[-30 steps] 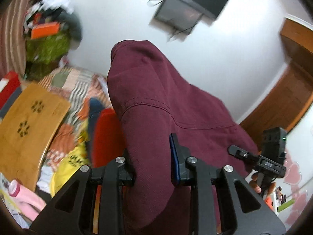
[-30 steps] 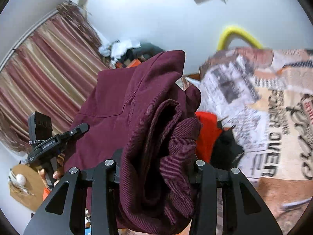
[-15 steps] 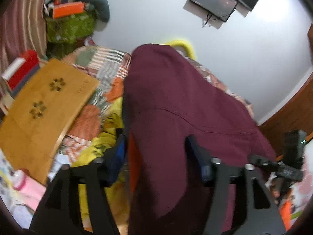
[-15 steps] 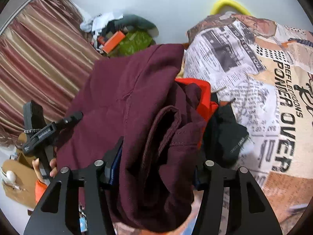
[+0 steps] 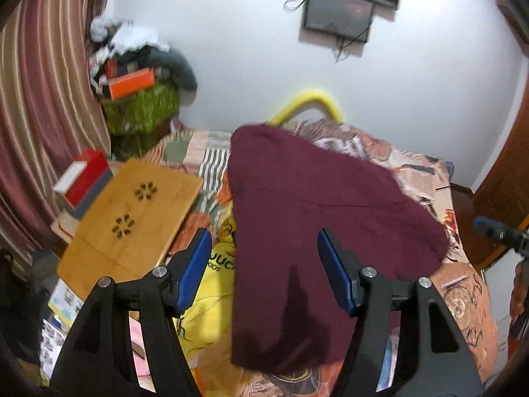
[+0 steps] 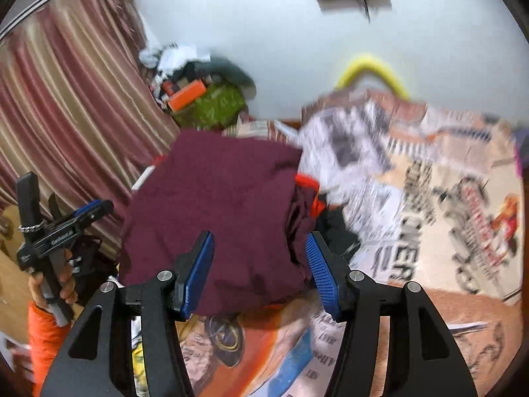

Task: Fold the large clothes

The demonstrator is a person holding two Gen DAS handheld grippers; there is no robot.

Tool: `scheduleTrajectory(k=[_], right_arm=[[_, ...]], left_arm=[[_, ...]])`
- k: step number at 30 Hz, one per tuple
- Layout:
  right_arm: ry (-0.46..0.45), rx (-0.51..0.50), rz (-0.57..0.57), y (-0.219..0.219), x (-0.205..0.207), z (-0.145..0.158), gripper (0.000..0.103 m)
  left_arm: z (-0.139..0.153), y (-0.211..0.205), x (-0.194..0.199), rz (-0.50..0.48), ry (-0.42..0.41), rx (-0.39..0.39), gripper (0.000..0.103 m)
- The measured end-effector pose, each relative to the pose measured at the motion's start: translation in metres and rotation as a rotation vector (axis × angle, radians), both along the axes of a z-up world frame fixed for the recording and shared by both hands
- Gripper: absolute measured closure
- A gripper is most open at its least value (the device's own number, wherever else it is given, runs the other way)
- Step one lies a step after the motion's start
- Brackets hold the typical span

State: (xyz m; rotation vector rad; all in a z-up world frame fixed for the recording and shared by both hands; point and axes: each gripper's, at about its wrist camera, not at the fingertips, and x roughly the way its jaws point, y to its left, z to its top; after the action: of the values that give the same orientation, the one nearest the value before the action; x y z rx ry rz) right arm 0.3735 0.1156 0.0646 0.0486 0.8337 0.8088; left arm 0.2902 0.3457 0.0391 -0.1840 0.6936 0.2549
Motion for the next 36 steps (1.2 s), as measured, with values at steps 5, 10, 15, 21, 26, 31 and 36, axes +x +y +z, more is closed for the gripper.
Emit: scheduleTrajectory(k=[5,10,15,21,26,31,36], right_arm=[[-0.216,0.028,-0.021,-0.017,-0.061,0.045,0.049],[-0.385,0.114,-0.024,-0.041,-0.132,0.076,0.049],[-0.549,0.190,-0.038,-0.063,-0.199,0.095,0.049],[-0.683,0.255,-0.089,-0.086,-0.260,0.100,0.049],[-0.718,0.253,-0.135,-0.092,-0.278,0.092,0.047],[-0.705,0.245,-0.154,-0.091,-0.279,0.086,0.023],[-0.701,0.219,-0.212,-0.095,-0.285,0.076,0.004]], left_arm=[[0.041,-0.051,-0.051,-0.038,-0.106,0.112,0.038],[0.078,-0.102,-0.112,-0.084,-0.271,0.156,0.038],[0.094,-0.149,-0.178,-0.066,-0.438,0.260,0.038],[0.089,-0.177,-0.241,-0.010,-0.578,0.267,0.038],[0.069,-0.201,-0.272,0.052,-0.621,0.346,0.038],[0.058,-0.210,-0.295,0.072,-0.633,0.324,0.022],[0.053,-0.206,-0.311,0.100,-0.645,0.268,0.002]])
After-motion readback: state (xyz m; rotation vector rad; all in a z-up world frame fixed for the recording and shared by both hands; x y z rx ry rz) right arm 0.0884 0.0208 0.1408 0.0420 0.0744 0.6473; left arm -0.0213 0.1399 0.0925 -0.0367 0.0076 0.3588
